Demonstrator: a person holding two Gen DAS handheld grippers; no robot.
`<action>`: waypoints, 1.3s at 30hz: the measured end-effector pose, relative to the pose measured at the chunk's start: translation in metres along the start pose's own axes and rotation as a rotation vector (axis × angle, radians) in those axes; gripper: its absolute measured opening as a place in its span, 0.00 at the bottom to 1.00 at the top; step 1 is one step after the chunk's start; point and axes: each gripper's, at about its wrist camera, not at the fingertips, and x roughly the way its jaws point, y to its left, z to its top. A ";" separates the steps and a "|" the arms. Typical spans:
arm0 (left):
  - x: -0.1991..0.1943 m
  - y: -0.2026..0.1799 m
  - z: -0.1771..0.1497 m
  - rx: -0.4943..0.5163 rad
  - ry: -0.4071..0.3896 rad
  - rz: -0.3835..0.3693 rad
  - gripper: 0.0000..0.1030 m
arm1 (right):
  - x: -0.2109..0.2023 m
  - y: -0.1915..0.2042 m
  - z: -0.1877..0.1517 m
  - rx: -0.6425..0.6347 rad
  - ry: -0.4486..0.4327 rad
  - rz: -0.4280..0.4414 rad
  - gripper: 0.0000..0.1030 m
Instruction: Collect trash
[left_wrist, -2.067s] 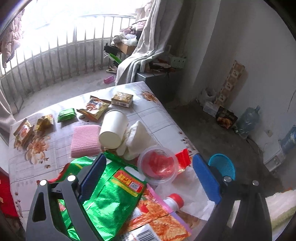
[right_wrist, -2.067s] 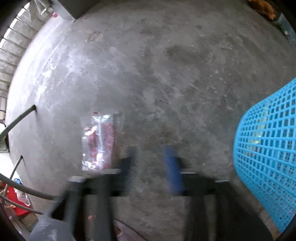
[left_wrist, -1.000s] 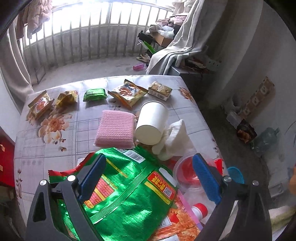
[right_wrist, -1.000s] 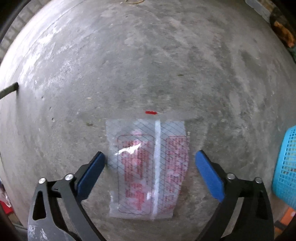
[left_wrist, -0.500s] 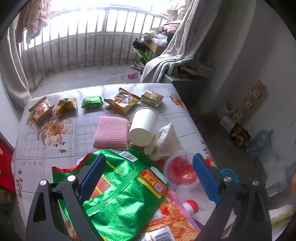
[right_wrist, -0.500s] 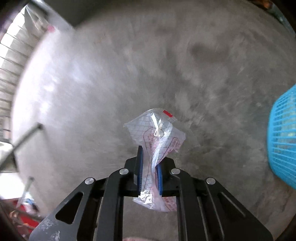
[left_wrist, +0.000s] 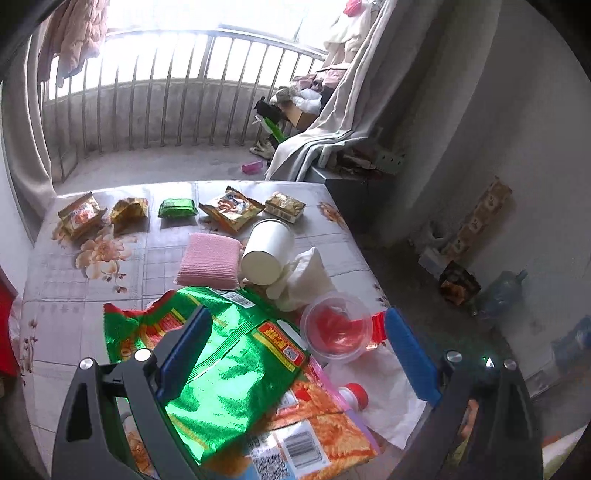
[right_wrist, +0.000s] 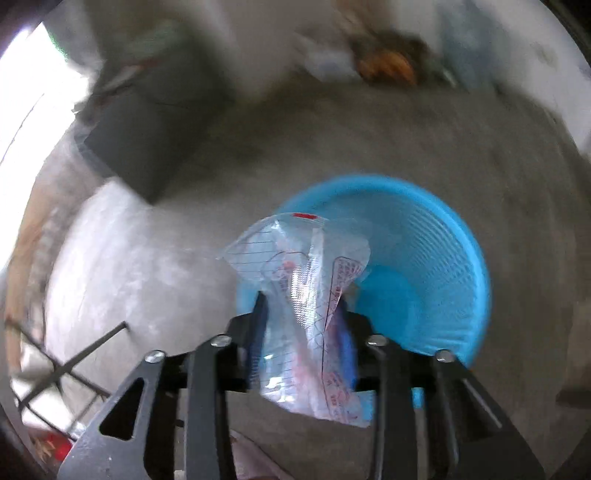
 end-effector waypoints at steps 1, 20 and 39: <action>-0.003 -0.001 -0.003 0.011 -0.004 0.004 0.89 | 0.011 -0.014 0.003 0.037 0.023 -0.037 0.52; -0.068 0.018 -0.046 0.033 -0.101 0.042 0.91 | -0.059 -0.036 0.011 0.329 0.058 0.028 0.87; -0.049 0.047 -0.017 -0.003 -0.076 -0.013 0.91 | -0.271 0.236 -0.085 -0.337 -0.020 0.608 0.87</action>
